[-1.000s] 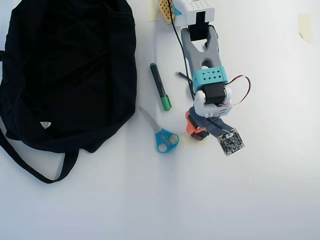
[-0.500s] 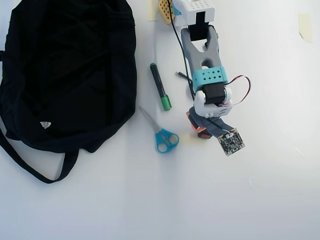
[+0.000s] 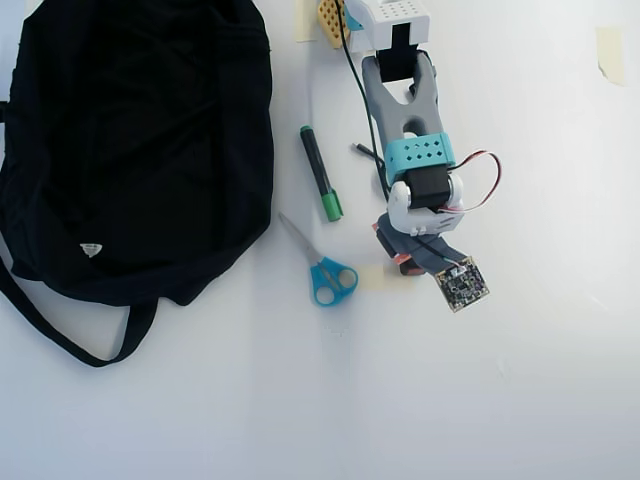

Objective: Put the bike light into the black bag

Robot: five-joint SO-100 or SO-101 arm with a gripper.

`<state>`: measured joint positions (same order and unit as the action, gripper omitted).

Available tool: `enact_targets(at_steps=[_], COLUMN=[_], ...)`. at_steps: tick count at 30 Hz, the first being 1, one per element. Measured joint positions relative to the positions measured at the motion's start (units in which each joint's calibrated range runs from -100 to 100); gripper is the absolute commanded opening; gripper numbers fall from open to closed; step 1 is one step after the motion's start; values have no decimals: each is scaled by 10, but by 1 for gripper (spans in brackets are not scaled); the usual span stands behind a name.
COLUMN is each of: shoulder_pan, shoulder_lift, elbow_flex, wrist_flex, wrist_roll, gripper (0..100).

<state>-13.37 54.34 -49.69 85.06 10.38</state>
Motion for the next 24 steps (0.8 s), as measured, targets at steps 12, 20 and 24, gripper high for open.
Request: enact_targets(at_steps=[12,20,24], shoulder_pan=[0,0,0], shoulder_lift=[1,1,1], elbow_flex=[-83,-93,-93], wrist_flex=[105,116,116], wrist_roll=[0,0,0], gripper=[2,2,3])
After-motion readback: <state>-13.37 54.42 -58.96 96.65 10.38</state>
